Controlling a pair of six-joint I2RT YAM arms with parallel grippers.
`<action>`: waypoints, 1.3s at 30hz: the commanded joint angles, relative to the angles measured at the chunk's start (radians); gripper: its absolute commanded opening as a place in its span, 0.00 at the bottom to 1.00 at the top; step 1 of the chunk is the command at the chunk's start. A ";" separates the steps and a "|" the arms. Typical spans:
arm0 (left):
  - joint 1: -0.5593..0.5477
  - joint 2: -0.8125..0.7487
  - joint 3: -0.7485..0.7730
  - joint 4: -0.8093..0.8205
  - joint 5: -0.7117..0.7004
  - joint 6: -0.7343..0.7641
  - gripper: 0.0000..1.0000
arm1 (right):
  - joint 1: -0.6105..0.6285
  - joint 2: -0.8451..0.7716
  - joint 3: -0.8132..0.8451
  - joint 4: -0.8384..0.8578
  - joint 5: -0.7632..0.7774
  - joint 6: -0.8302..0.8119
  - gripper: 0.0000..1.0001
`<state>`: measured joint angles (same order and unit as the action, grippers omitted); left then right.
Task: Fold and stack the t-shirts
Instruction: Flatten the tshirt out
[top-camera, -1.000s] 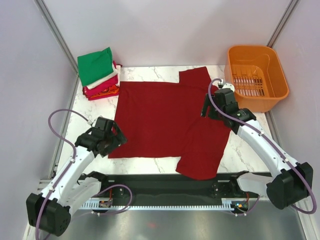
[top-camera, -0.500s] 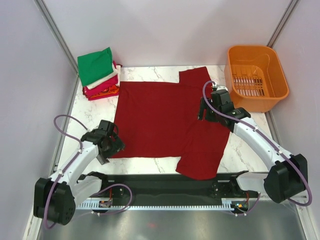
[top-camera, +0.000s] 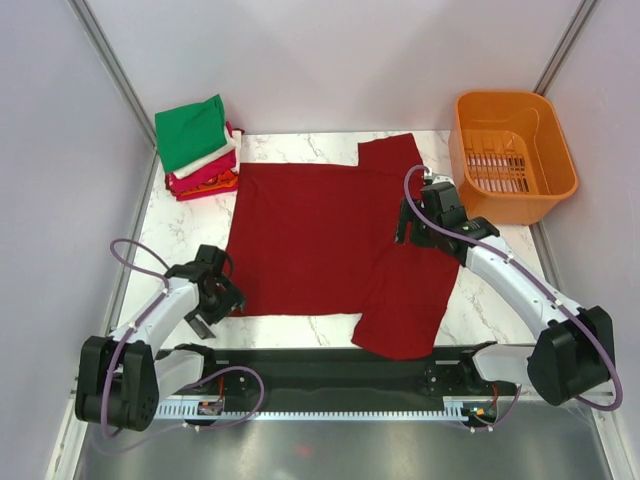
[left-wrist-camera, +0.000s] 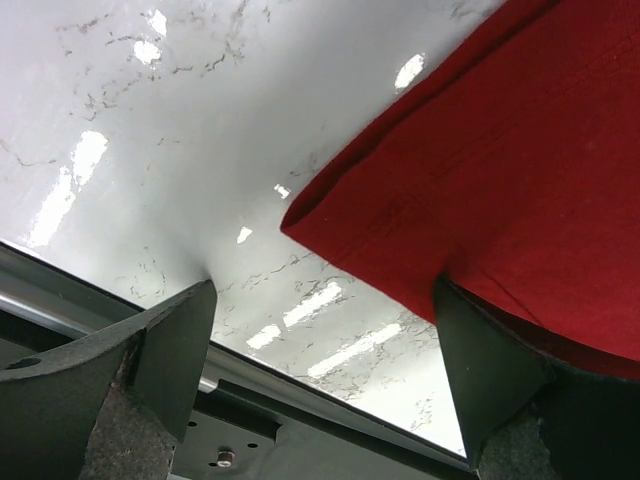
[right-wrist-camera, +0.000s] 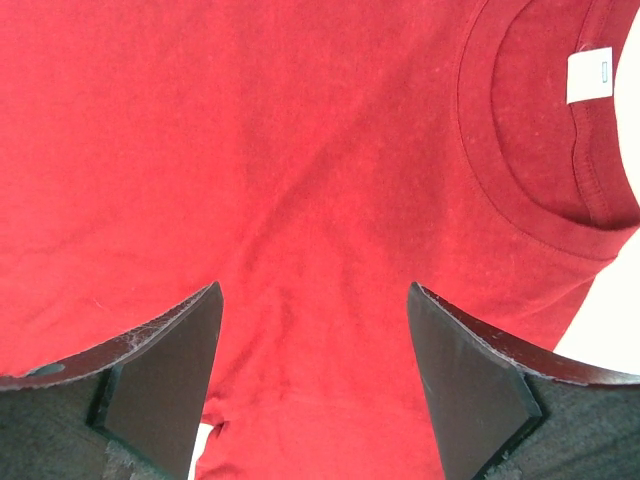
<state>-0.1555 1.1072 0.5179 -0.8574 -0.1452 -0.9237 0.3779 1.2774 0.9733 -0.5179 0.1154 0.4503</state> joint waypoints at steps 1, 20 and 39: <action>0.027 0.037 -0.016 -0.005 -0.045 -0.035 0.96 | 0.001 -0.065 -0.025 0.004 -0.013 0.024 0.83; 0.134 -0.085 0.057 -0.005 -0.045 -0.035 0.96 | 0.003 -0.090 -0.024 -0.064 0.029 0.018 0.84; 0.134 0.144 0.070 -0.005 -0.045 -0.035 0.96 | 0.001 -0.056 -0.035 -0.034 0.055 -0.016 0.84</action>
<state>-0.0254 1.2118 0.5842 -0.8642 -0.1490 -0.9268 0.3779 1.2324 0.9115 -0.5777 0.1394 0.4473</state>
